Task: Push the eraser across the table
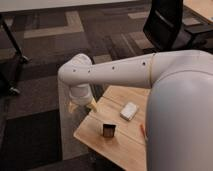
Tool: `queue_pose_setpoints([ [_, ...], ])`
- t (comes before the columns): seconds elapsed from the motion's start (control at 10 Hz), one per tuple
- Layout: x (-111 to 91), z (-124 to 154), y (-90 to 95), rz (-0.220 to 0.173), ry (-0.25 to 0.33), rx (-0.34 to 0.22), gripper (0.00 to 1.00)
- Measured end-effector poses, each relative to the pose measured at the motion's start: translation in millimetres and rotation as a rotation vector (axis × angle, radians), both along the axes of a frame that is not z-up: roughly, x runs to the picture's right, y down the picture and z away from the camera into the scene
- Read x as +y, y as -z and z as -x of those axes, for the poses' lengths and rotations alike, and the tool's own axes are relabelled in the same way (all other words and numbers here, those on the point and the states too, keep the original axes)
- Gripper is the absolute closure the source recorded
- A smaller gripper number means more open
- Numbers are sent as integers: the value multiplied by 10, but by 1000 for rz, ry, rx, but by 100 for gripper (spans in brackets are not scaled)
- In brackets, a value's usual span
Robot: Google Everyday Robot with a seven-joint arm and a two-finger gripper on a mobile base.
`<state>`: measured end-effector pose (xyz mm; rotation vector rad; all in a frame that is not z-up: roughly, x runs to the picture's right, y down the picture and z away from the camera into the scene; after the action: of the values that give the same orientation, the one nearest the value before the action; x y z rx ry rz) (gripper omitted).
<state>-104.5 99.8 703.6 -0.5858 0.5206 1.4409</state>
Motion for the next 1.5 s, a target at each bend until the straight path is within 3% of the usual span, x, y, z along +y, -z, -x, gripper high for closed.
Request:
queue_pose_setpoints([
  [0.9, -4, -9, -5, 0, -1, 0, 35],
  [1.4, -189, -470, -224, 11, -31, 30, 35],
  [1.5, -292, -739, -320, -1, -36, 46, 35],
])
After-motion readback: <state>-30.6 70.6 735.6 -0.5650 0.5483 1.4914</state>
